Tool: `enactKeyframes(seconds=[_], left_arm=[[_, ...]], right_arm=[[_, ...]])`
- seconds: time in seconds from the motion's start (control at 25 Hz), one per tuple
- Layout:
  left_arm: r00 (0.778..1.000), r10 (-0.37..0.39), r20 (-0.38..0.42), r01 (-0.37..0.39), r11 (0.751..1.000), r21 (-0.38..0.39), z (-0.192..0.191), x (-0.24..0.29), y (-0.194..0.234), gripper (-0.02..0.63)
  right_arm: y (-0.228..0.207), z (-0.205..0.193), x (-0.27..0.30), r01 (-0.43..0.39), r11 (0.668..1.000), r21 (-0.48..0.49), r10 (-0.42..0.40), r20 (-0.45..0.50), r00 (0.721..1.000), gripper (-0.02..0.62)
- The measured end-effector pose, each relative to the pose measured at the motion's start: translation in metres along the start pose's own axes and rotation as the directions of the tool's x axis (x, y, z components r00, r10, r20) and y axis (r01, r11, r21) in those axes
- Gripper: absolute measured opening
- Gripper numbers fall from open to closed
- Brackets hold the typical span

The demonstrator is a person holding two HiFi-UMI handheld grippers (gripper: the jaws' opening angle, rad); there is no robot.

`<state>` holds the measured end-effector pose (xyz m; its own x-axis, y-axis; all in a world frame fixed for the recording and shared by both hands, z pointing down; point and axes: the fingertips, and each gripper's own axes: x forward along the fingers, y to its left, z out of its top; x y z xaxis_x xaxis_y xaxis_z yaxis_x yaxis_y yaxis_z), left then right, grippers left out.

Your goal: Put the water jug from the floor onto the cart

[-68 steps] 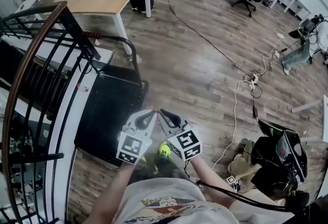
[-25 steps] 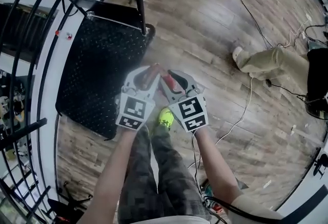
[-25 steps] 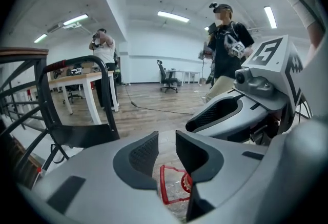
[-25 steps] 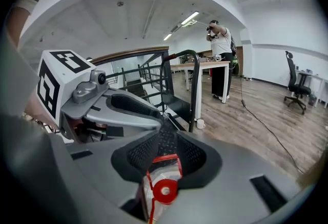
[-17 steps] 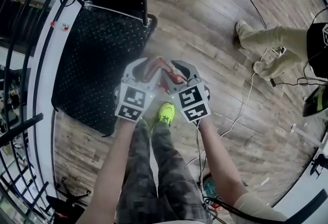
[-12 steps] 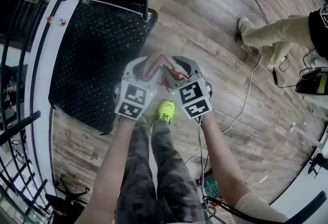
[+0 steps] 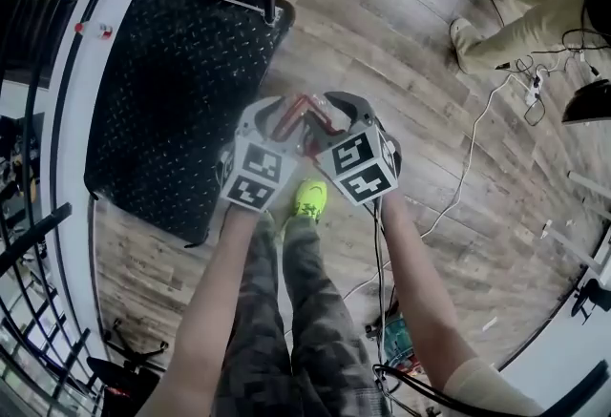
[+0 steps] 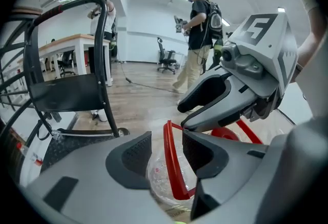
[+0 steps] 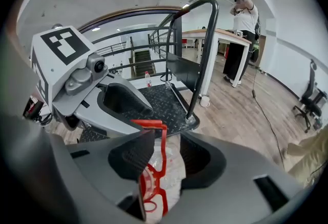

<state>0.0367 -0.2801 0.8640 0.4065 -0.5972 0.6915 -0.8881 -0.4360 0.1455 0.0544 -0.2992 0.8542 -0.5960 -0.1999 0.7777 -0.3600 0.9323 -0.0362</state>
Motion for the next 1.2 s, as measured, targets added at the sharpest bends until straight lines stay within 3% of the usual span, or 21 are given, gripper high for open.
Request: enactKeyframes(seconds=[0.4,0.64,0.84,0.92,1.0,1.2], left_arm=[[0.999,-0.014,-0.052,0.013,1.000,-0.023,-0.027,0.026,0.005,0.164],[0.998,-0.002,-0.059,0.000,0.999,-0.035,-0.038,0.030,0.007,0.163],[0.999,-0.005,-0.050,0.003,0.999,-0.039,-0.035,0.033,0.007,0.160],[0.999,-0.014,-0.043,0.013,1.000,-0.027,-0.029,0.032,0.005,0.134],[0.999,-0.021,-0.041,0.020,1.000,-0.019,-0.027,0.031,0.000,0.042],[0.999,-0.028,-0.029,0.027,0.999,-0.035,-0.024,0.026,-0.006,0.023]], right_arm=[[-0.001,-0.017,0.032,-0.046,0.999,-0.023,0.044,-0.071,0.997,0.140],[0.000,-0.019,0.044,-0.056,0.998,0.014,0.057,-0.059,0.997,0.137],[0.001,-0.021,0.049,-0.090,0.996,-0.002,0.090,-0.078,0.993,0.091],[0.003,-0.021,0.049,-0.095,0.995,-0.015,0.093,-0.078,0.993,0.065],[0.005,-0.020,0.047,-0.093,0.995,-0.022,0.091,-0.074,0.993,0.037],[0.009,-0.019,0.039,-0.108,0.994,0.025,0.109,-0.053,0.993,0.025]])
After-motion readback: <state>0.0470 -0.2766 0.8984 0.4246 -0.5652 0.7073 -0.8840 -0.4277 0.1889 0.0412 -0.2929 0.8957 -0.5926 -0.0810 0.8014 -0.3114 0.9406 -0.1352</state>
